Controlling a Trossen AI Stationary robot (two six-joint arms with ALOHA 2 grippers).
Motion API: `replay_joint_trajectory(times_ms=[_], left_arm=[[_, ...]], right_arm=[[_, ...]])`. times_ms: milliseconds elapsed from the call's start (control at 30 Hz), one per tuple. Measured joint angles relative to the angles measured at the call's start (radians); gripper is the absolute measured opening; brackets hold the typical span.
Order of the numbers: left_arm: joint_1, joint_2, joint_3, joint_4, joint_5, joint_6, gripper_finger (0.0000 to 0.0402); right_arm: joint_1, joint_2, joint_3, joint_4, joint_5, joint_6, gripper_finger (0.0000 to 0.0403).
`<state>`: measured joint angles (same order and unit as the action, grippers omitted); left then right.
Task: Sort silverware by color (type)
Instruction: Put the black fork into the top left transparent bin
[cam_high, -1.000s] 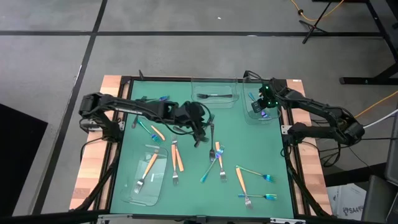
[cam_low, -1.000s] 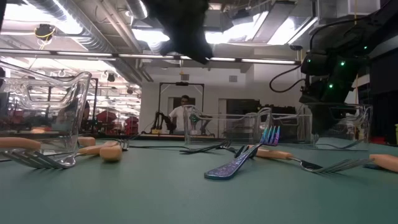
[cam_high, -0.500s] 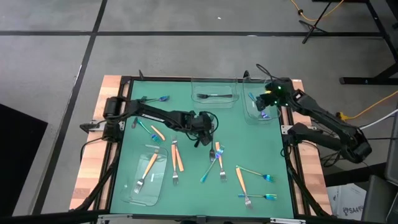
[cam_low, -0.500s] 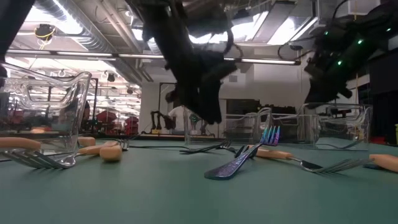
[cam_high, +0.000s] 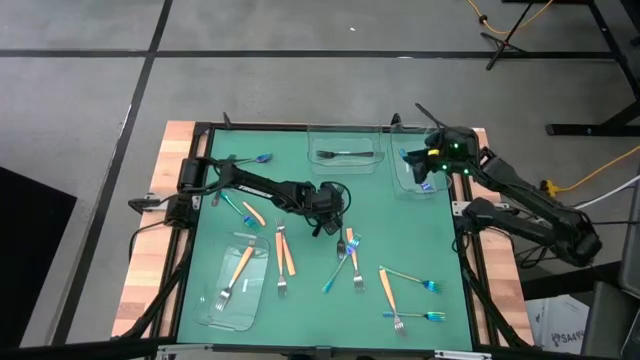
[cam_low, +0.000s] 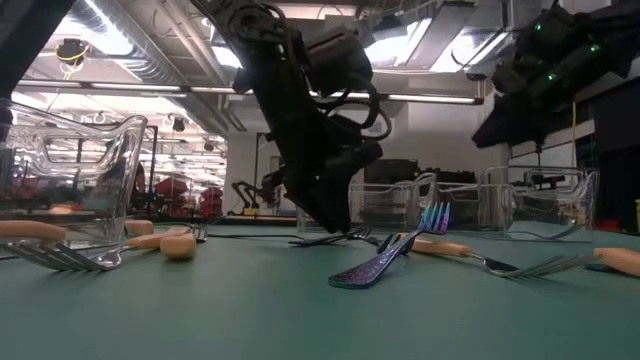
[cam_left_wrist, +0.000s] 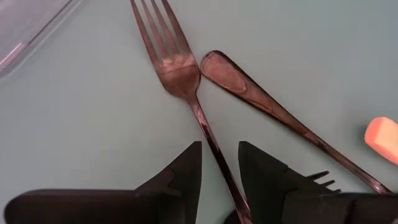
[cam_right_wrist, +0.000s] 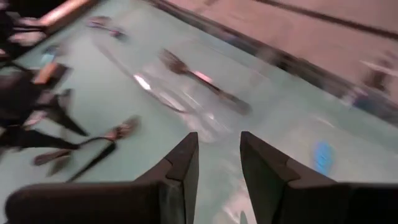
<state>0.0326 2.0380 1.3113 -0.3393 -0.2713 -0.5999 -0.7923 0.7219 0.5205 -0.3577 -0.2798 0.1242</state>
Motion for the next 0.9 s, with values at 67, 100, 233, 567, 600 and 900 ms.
replay_joint_trajectory(times_ms=[67,100,233,567,600,900], left_arm=[[0.000,0.004,0.000,0.003,-0.001,0.000,0.0099],[0.000,0.006,0.000,-0.001,0.000,0.000,0.0099],[0.000,0.008,-0.001,-0.003,0.000,0.000,0.0099],[0.000,0.020,-0.002,-0.008,0.003,-0.002,0.0099],[0.000,0.029,-0.001,-0.003,0.002,-0.002,0.0099],[-0.001,0.043,0.001,-0.002,-0.011,-0.013,0.0089]], right_arm=[[0.062,0.000,0.000,0.045,0.013,0.011,0.0108],[0.093,0.000,0.000,0.065,0.031,0.028,0.0108],[0.209,0.000,0.000,0.135,0.126,0.052,0.0108],[0.427,0.000,0.000,0.140,0.201,0.060,0.0108],[0.446,0.000,0.000,0.141,0.201,0.060,0.0108],[0.578,0.002,0.000,0.151,0.247,0.062,0.0108]])
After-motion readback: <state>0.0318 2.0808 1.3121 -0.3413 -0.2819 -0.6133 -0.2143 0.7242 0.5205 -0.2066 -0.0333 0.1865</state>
